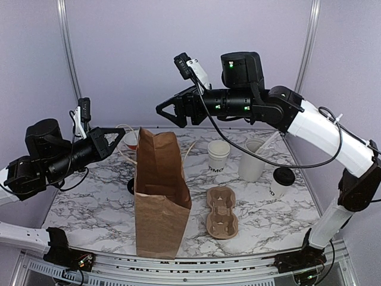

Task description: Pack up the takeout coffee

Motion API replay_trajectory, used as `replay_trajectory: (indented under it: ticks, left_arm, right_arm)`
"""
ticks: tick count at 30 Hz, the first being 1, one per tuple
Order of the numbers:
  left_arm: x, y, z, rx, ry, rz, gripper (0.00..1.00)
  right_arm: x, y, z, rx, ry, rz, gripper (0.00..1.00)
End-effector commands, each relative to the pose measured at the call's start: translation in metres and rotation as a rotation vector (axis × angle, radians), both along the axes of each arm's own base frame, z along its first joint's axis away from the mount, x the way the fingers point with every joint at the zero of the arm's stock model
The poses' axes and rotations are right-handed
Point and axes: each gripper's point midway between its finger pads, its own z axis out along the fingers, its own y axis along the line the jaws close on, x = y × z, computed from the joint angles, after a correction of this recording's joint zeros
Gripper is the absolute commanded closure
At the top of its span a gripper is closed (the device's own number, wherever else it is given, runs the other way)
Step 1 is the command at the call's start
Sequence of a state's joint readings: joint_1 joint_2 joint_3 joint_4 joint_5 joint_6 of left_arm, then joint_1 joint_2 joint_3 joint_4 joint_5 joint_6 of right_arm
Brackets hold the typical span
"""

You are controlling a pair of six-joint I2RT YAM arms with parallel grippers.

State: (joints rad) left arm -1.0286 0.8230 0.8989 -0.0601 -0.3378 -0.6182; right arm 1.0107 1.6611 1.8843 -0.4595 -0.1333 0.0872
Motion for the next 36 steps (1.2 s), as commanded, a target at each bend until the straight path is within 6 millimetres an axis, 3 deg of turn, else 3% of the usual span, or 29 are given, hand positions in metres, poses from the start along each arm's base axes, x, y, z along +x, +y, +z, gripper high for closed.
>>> replay_trajectory:
  ticks: [1, 8, 15, 16, 20, 24, 29, 36]
  left_arm:
    - [0.01, 0.006, 0.019, -0.016, -0.094, 0.075, 1.0]
    - [0.02, 0.01, 0.01, 0.057, -0.095, 0.115, 1.0]
    - [0.028, 0.01, 0.008, 0.057, -0.086, 0.097, 1.0]
    - [0.029, 0.009, 0.009, 0.062, -0.083, 0.088, 1.0]
    - [0.034, 0.008, 0.01, 0.063, -0.055, 0.016, 1.0]
    - [0.033, 0.001, 0.005, 0.076, -0.013, -0.088, 1.0]
    - [0.028, -0.005, 0.004, 0.083, 0.014, -0.177, 1.0]
    - [0.027, -0.009, 0.003, 0.088, 0.045, -0.25, 1.0]
  right_arm:
    - [0.012, -0.032, 0.031, 0.076, -0.035, -0.099, 0.17]
    - [0.022, -0.055, 0.027, 0.046, -0.037, -0.182, 0.17]
    - [0.022, -0.083, 0.036, 0.056, -0.038, -0.248, 0.17]
    - [0.023, -0.085, 0.019, 0.015, -0.018, -0.259, 0.17]
    - [0.02, -0.099, -0.008, -0.079, -0.002, -0.289, 0.16]
    - [0.017, -0.116, -0.05, -0.197, 0.02, -0.319, 0.16]
    - [0.014, -0.137, -0.124, -0.363, 0.056, -0.357, 0.16]
    - [0.003, -0.154, -0.208, -0.535, 0.143, -0.35, 0.19]
